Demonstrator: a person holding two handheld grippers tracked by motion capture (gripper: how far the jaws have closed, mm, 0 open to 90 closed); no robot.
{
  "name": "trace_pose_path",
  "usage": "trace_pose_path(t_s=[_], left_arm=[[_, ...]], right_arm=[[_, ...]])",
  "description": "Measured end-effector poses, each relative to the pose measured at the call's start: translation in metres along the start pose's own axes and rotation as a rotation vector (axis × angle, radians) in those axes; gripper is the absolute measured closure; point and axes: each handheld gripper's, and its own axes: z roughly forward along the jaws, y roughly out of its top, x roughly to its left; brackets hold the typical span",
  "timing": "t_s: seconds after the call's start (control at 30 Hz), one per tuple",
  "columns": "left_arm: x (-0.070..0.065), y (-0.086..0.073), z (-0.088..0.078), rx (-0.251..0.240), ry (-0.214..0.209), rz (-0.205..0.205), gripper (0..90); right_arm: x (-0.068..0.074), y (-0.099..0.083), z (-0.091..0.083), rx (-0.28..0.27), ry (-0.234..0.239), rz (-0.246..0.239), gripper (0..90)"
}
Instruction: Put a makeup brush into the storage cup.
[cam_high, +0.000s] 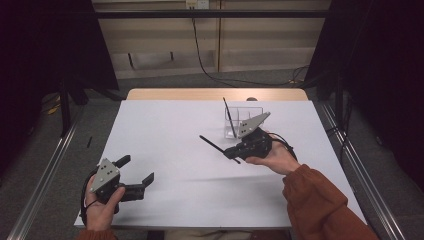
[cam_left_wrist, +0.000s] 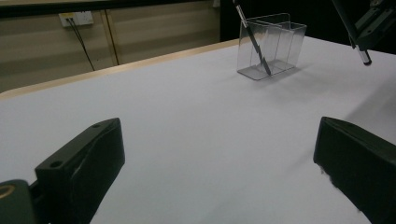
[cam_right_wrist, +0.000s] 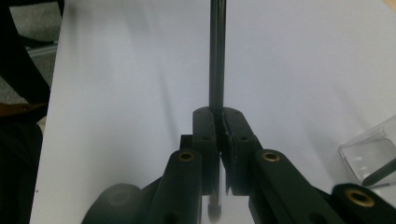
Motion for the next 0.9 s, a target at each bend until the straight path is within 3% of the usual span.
trace_pose_path(t_s=[0.7, 0.9], left_arm=[[-0.005, 0.013, 0.009, 0.027, -0.047, 0.04, 1.6], [-0.005, 0.019, 0.007, 0.012, -0.052, 0.052, 1.5]], right_arm=[[0.003, 0.009, 0.017, 0.268, 0.066, -0.098, 84.8], [0.005, 0.009, 0.02, 0.365, 0.072, -0.113, 84.8]])
